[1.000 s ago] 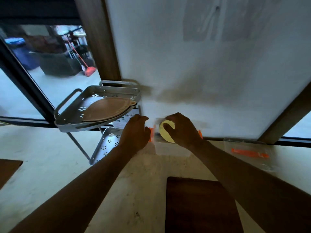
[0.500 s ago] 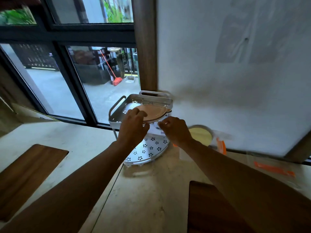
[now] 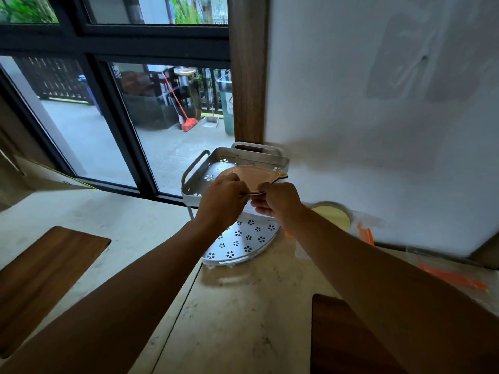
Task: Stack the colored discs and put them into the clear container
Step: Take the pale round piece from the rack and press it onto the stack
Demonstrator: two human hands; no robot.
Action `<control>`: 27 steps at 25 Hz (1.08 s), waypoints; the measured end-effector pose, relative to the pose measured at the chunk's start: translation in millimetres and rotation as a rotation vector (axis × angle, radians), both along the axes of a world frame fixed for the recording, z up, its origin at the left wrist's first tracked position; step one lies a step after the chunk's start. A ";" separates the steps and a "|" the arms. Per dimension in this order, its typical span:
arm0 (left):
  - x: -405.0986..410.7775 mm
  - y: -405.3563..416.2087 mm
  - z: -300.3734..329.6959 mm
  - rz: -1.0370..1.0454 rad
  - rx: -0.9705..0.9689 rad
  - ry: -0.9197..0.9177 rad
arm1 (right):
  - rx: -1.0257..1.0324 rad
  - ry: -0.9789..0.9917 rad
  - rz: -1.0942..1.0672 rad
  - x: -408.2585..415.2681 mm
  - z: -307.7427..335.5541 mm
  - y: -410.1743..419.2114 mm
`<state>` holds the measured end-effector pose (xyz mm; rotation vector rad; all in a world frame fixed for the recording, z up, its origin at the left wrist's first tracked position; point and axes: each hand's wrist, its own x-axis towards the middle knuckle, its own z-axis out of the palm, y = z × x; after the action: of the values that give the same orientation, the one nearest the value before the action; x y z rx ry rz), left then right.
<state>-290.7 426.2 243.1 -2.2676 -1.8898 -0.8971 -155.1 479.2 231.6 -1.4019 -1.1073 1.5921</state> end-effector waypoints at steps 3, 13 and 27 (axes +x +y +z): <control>0.0 -5.8 7.9 -0.022 -0.020 0.034 | 0.022 0.015 0.047 0.7 9.4 -5.0; 25.3 -39.2 65.2 -0.042 0.136 -0.073 | 0.259 0.032 -0.034 24.2 76.9 -39.9; 86.8 -68.4 85.6 -0.197 -0.473 -0.890 | 0.905 -0.999 0.393 139.9 122.7 -114.6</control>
<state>-203.9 357.8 328.7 -2.5896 -2.4189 -1.9185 -15.2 364.7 354.3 -1.3186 -2.3899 0.3050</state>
